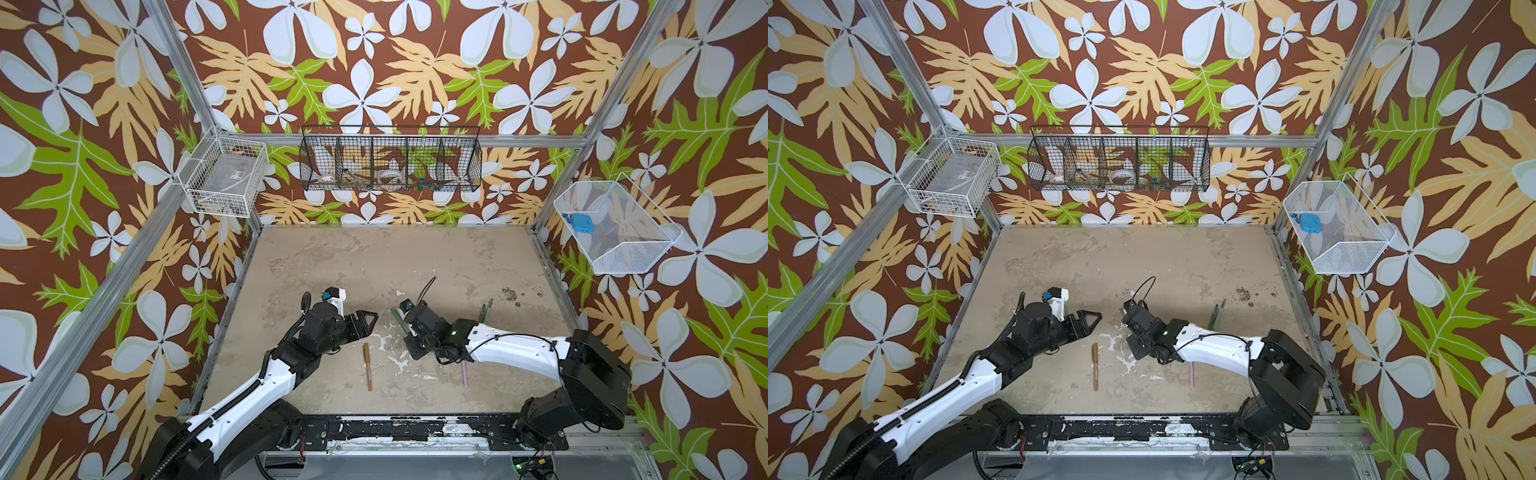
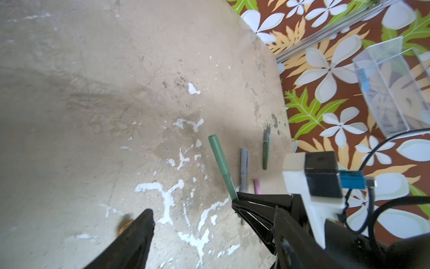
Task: Open the pen caps
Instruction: 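Lift the dark green pen upright with the right gripper while the left approaches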
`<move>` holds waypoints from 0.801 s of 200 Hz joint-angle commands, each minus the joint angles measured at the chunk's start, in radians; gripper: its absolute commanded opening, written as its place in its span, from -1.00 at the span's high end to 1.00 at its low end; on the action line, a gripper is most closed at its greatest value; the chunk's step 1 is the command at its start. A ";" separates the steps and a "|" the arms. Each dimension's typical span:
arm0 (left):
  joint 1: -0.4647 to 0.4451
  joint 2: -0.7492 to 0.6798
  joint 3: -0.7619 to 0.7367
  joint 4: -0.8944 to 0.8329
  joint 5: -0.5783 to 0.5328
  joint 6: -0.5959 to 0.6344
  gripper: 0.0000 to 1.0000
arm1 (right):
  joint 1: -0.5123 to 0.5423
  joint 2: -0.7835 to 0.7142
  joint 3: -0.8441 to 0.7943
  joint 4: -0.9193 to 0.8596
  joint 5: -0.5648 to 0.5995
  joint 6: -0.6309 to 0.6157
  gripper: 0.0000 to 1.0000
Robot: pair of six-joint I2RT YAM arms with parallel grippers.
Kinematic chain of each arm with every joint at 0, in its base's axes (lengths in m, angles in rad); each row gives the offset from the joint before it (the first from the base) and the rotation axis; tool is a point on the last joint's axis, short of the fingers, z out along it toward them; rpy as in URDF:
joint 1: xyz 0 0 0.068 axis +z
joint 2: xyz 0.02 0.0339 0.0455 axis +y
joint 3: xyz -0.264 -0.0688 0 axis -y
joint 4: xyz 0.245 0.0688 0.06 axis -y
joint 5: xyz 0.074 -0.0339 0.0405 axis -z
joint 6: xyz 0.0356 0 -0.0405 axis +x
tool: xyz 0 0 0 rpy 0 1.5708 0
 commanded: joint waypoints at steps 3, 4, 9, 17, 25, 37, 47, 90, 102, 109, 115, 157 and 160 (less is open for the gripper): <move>0.002 0.049 0.001 0.287 0.037 -0.028 -0.63 | -0.072 -0.067 0.008 0.068 -0.089 -0.013 0.90; 0.002 0.052 0.000 0.296 0.037 -0.027 -0.63 | -0.075 -0.070 0.007 0.073 -0.094 -0.014 0.90; 0.002 0.067 -0.005 0.344 0.035 -0.022 -0.63 | -0.088 -0.084 0.008 0.096 -0.112 -0.015 0.90; 0.002 0.089 -0.016 0.428 0.034 -0.011 -0.63 | -0.107 -0.105 0.006 0.131 -0.135 -0.022 0.91; 0.002 0.114 -0.027 0.503 0.033 0.010 -0.63 | -0.119 -0.124 0.003 0.172 -0.152 -0.040 0.91; 0.002 0.154 -0.042 0.605 0.039 0.041 -0.62 | -0.122 -0.154 -0.020 0.240 -0.151 -0.075 0.90; 0.002 0.182 -0.056 0.668 0.048 0.065 -0.62 | -0.121 -0.178 -0.054 0.300 -0.145 -0.097 0.90; 0.002 0.241 -0.144 0.877 0.105 0.173 -0.65 | -0.122 -0.248 -0.232 0.524 -0.167 -0.136 0.92; 0.002 0.241 -0.167 0.906 0.111 0.183 -0.66 | -0.123 -0.253 -0.240 0.539 -0.190 -0.139 0.92; 0.003 0.238 -0.173 0.914 0.123 0.191 -0.66 | -0.122 -0.257 -0.254 0.562 -0.198 -0.134 0.92; 0.002 0.232 -0.178 0.922 0.134 0.199 -0.66 | -0.122 -0.259 -0.267 0.588 -0.213 -0.130 0.92; 0.002 0.194 -0.225 1.007 0.150 0.203 -0.67 | -0.122 -0.255 -0.287 0.632 -0.339 -0.149 0.90; 0.002 0.193 -0.227 1.009 0.150 0.205 -0.66 | -0.121 -0.256 -0.289 0.638 -0.350 -0.149 0.90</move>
